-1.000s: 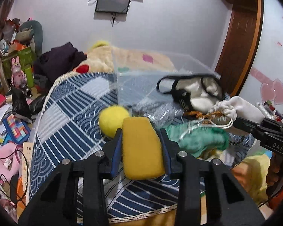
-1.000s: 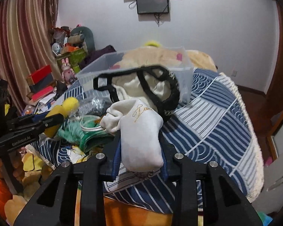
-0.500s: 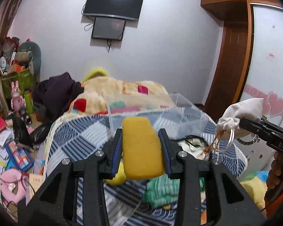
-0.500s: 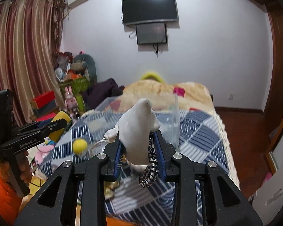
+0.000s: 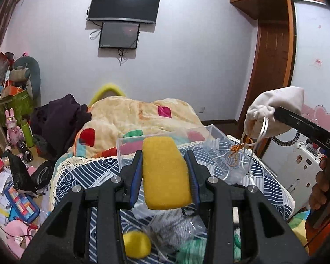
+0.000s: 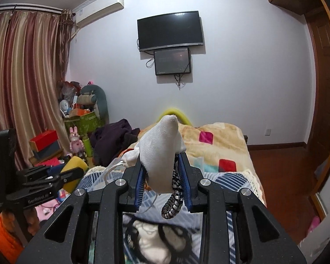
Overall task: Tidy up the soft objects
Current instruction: 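Carry the sponge into the clear box and open the left tool while the right tool drops the pouch in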
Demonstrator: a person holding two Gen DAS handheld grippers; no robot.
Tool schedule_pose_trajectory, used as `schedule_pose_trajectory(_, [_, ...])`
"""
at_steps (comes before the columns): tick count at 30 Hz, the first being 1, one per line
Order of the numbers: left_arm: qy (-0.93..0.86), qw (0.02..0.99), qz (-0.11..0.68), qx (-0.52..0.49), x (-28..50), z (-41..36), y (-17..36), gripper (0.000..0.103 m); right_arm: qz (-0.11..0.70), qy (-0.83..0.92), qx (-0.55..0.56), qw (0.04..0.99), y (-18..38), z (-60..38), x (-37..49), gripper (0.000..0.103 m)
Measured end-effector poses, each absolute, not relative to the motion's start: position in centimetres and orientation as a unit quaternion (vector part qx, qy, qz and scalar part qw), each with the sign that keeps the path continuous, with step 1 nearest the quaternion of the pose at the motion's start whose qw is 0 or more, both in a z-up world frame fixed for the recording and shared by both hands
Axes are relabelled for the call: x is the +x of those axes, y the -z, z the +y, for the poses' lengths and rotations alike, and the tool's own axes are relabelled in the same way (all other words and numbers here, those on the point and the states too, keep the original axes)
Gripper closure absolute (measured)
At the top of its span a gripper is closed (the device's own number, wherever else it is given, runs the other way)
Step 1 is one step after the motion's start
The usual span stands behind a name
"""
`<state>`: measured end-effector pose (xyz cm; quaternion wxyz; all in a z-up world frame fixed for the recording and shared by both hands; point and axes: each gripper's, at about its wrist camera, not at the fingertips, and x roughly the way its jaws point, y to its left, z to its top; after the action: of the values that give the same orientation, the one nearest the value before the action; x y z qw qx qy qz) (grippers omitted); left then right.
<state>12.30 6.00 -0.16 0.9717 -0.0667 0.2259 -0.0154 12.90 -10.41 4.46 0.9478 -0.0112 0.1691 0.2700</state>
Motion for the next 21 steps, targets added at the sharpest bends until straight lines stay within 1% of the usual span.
schedule_pose_trajectory(5, [0.013,0.965,0.257,-0.052,15.3,5.8,1.3,0.066,0.206,-0.275,-0.016,0.939,-2.5,-9.3,14.6,0.077])
schedule_pose_trajectory(13, [0.008,0.944,0.326,-0.039,20.3,5.4,5.0,0.066,0.276,-0.255,-0.046,0.926,1.4,-7.1,17.6,0.077])
schedule_pose_trajectory(21, [-0.005,0.934,0.357,-0.022,22.5,5.0,6.7,0.065,0.316,-0.242,-0.100,0.912,2.7,-5.3,19.5,0.076])
